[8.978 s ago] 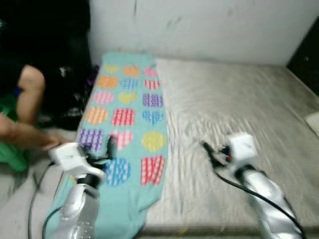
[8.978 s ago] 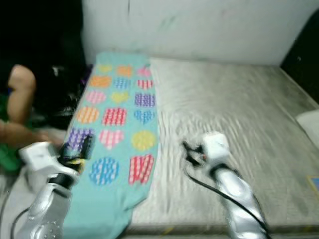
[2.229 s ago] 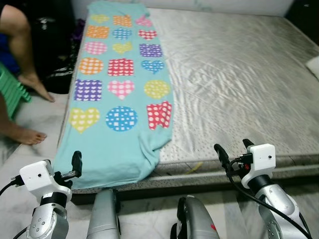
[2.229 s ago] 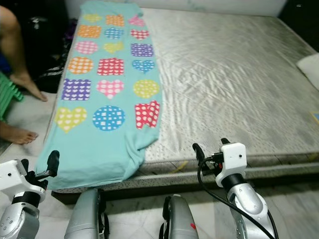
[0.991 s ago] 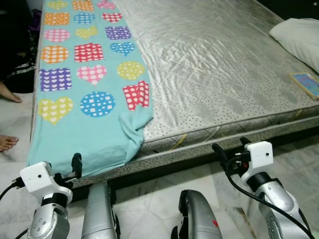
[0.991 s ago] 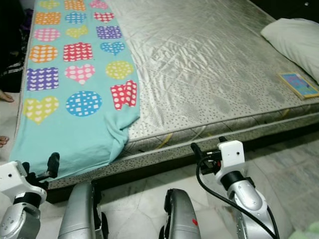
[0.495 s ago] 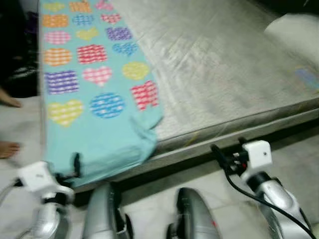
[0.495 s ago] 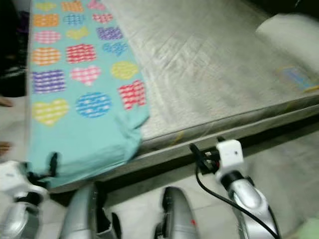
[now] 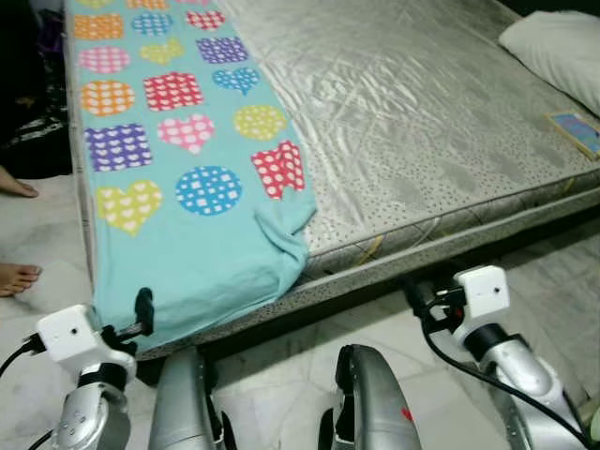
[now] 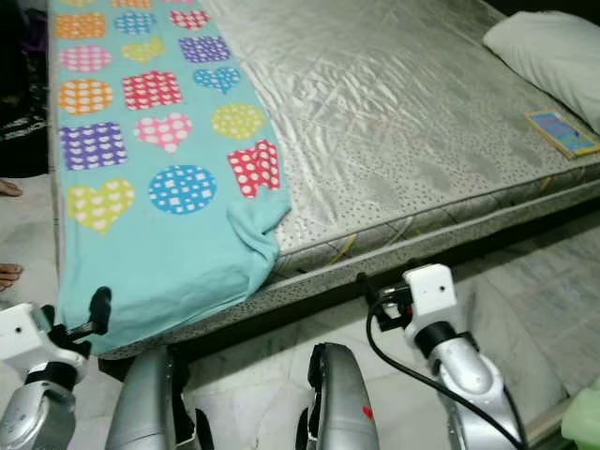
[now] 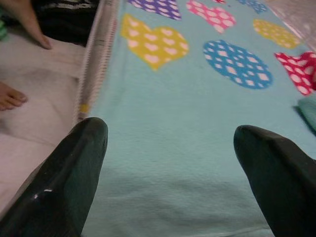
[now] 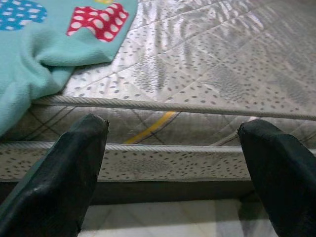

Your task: Clean up the room

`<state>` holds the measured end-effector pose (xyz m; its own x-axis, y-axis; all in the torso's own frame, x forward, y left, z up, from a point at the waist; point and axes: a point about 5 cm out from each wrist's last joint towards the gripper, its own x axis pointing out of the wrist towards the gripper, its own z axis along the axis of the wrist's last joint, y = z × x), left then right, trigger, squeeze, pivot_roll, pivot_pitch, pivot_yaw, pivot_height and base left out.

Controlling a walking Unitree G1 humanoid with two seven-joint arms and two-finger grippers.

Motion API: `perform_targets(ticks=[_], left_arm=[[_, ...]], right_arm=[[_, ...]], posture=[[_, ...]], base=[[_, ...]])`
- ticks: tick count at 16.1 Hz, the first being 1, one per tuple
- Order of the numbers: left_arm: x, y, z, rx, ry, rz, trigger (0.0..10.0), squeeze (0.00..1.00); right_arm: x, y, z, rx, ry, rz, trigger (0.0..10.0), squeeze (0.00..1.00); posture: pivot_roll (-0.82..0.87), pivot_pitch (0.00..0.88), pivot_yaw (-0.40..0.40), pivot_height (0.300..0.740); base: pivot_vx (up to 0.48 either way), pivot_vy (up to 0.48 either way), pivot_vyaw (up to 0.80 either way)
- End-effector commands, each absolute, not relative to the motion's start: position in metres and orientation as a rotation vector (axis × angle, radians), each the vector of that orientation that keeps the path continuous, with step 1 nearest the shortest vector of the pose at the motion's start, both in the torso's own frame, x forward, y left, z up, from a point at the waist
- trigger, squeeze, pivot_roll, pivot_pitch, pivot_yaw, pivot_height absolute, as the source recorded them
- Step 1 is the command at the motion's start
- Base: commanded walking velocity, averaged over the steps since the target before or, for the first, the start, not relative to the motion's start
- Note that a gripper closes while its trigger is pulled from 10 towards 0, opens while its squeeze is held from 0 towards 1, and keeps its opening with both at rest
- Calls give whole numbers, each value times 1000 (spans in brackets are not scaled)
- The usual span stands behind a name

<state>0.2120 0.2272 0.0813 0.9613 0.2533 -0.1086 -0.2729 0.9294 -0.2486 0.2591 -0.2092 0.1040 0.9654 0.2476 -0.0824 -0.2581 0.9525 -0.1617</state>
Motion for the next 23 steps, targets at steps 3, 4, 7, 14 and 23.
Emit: perform_targets(ticks=[3, 4, 7, 14, 23], left_arm=[[209, 229, 79, -260, 89, 282, 10000, 0], [210, 230, 79, -258, 86, 282, 10000, 0], [211, 233, 82, -249, 77, 285, 10000, 0], [218, 234, 103, -220, 45, 261, 10000, 0], [200, 215, 120, -200, 90, 160, 10000, 0]], right_arm=[[262, -213, 106, -180, 56, 233, 10000, 0], [264, -213, 107, -182, 51, 231, 10000, 0], [270, -216, 110, -175, 31, 190, 10000, 0], [294, -212, 124, -214, 44, 168, 10000, 0], [333, -159, 113, -148, 147, 164, 10000, 0]], posture=[[-79, 209, -99, 556], [-79, 209, -99, 556], [-73, 220, -93, 556], [-48, 250, -75, 556], [49, 333, -66, 556]], base=[[0, 0, 800], [0, 0, 656], [0, 0, 429], [0, 0, 229], [0, 0, 444]])
